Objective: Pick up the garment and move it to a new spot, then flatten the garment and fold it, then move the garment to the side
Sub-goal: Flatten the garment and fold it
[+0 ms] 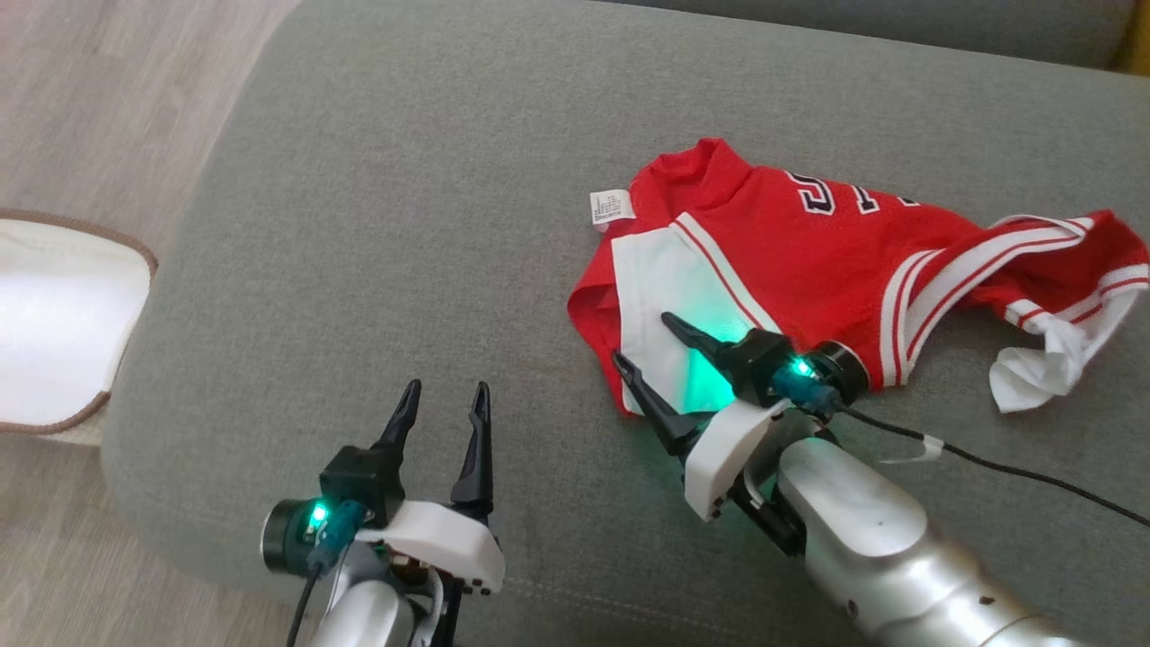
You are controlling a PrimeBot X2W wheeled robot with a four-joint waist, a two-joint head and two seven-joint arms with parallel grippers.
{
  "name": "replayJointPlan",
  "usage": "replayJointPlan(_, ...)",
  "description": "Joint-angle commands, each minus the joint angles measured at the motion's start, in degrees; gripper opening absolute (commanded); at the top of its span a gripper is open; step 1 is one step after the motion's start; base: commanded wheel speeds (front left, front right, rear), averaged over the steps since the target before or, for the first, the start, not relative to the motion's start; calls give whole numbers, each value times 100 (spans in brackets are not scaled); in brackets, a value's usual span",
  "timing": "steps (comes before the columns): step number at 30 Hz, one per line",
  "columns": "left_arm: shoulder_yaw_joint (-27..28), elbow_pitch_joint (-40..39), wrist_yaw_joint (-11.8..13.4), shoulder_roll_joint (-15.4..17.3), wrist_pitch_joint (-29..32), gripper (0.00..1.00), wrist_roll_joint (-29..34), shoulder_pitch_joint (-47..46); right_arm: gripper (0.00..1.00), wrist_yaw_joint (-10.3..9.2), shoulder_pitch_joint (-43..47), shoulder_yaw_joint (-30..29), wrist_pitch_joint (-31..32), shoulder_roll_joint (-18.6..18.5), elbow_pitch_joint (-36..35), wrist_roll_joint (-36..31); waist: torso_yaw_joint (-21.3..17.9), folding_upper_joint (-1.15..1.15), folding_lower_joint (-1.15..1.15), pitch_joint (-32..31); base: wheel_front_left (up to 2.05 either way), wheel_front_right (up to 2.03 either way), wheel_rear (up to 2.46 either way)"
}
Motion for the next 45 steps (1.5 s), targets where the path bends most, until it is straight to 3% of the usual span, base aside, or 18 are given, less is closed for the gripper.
replayJointPlan(1, 159, -173, 36, 26, -70, 100, -26, -250, 100, 37, -69, 4, -83, 118, -114, -38, 20, 0, 0, 15, 0, 0, 0)
replayJointPlan(6, 150, -186, 55, 26, -70, 100, -36, -256, 100, 37, -153, -139, -92, 146, 115, -485, 62, 0, 0, 46, 0, 0, 0)
replayJointPlan(7, 146, -187, 58, 26, -70, 100, -42, -256, 71, 37, -171, -176, -93, 149, 186, -589, 64, 0, 0, 59, 0, 0, 0)
replayJointPlan(8, 131, -179, 51, 26, -70, 100, -49, -258, 2, 37, -180, -214, -81, 151, 256, -667, 67, 0, 0, 71, 0, 0, 0)
replayJointPlan(9, 111, -167, 44, 26, -70, 100, -58, -263, 0, 37, -169, -228, -48, 152, 284, -699, 71, 0, 0, 80, 0, 0, 0)
replayJointPlan(21, 84, -140, 42, 26, -70, 100, -84, -239, 0, 37, -104, -676, -91, 155, 21, -815, -143, 0, 0, -15, 0, 0, 0)
replayJointPlan(23, 83, -143, 35, 26, -70, 100, -81, -248, 100, 37, -4, -584, -97, 144, -98, -881, -183, 0, 0, -49, 0, 0, 0)
replayJointPlan(31, 53, -150, 2, 26, -70, 100, -74, -199, 100, 37, 503, 129, -102, -210, -587, -1085, -255, 0, 0, -137, 0, 0, 0)
replayJointPlan(45, 80, -140, -5, 26, -70, 100, -81, -121, 100, 37, 515, -80, -97, -160, -415, -1866, -160, 0, 0, -159, 0, 0, 0)
